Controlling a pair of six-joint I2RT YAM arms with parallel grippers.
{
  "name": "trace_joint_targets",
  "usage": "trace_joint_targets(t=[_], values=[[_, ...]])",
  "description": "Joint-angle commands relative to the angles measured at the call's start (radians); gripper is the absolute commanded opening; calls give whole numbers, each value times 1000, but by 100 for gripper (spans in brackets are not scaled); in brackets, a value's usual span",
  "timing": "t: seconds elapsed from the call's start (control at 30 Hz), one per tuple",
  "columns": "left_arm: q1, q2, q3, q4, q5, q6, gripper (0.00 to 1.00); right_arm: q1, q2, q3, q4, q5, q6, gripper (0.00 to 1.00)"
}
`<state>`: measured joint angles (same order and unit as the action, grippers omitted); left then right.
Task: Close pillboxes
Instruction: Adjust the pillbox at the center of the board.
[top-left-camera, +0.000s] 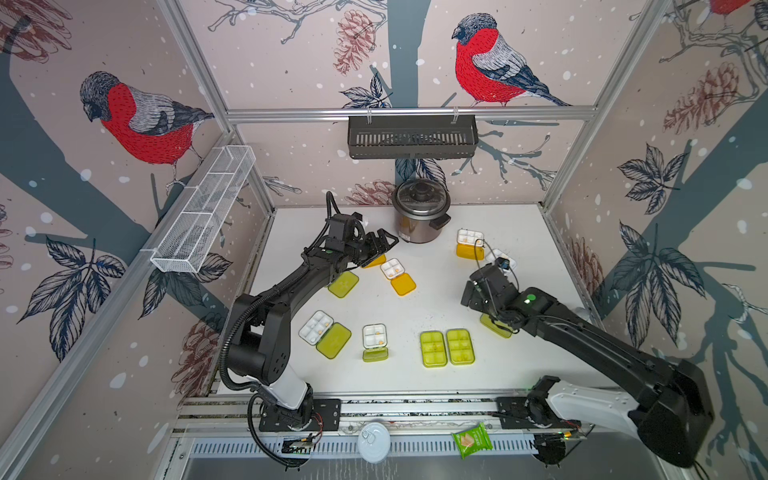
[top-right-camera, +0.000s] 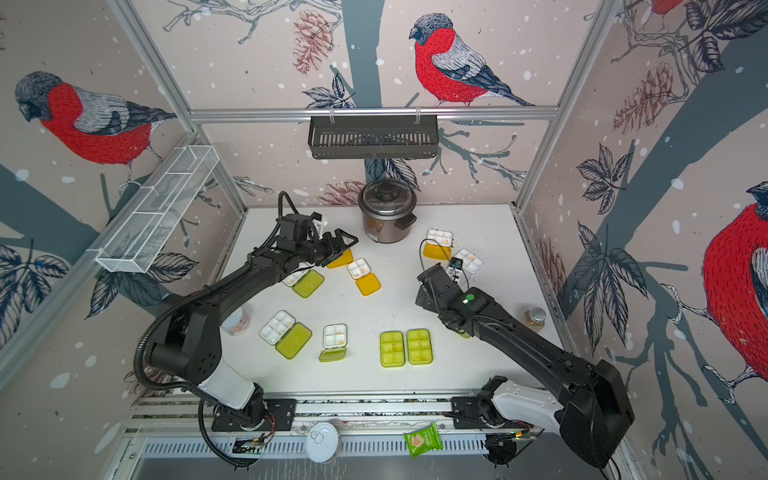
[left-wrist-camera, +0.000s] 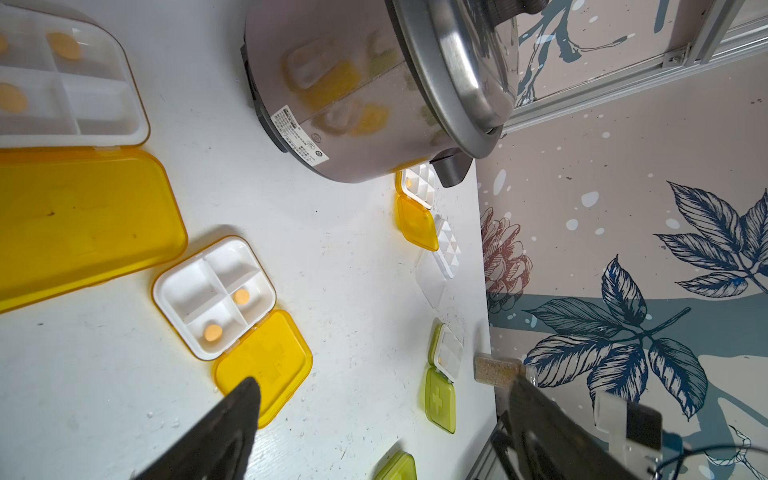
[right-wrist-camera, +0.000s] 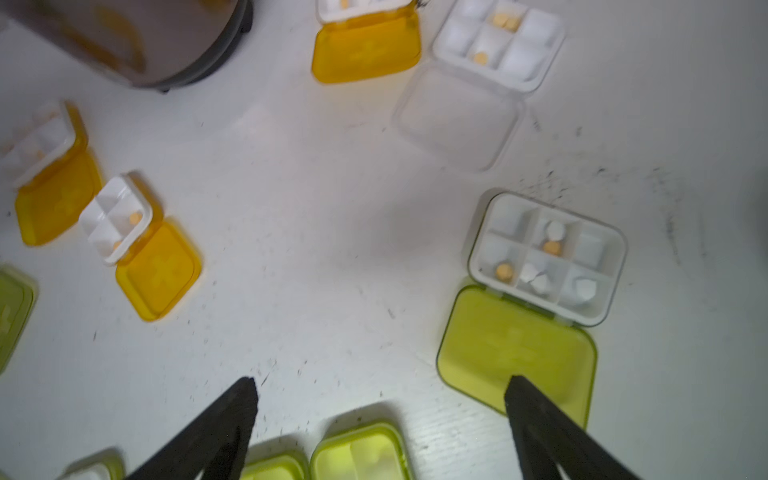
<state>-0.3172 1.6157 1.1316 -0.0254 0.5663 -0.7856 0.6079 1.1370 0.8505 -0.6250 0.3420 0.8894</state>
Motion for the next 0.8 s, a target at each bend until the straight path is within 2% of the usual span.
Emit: trace_joint_targets(t=[0.0,0.13,0.2,0.37,0.5,0.77], values=[[3,5,-4,52,32,-12,92,-155,0,7,27,-91,-129,98],[3,12,-7,63,51,-23,92,-326,27,-11,50,-133,-167,100],[3,12,-10,73,59,-30,92,-416,31,-40,72,-201,-178,100],[-1,25,-17,96,87,-50,92,-564,43,-132,166,-360,-220,100],[-10,35,-18,96,86,-49,92,-607,56,-187,234,-440,-239,100],[-36,50,-12,90,89,-40,92,-665,112,-245,310,-467,-268,100]])
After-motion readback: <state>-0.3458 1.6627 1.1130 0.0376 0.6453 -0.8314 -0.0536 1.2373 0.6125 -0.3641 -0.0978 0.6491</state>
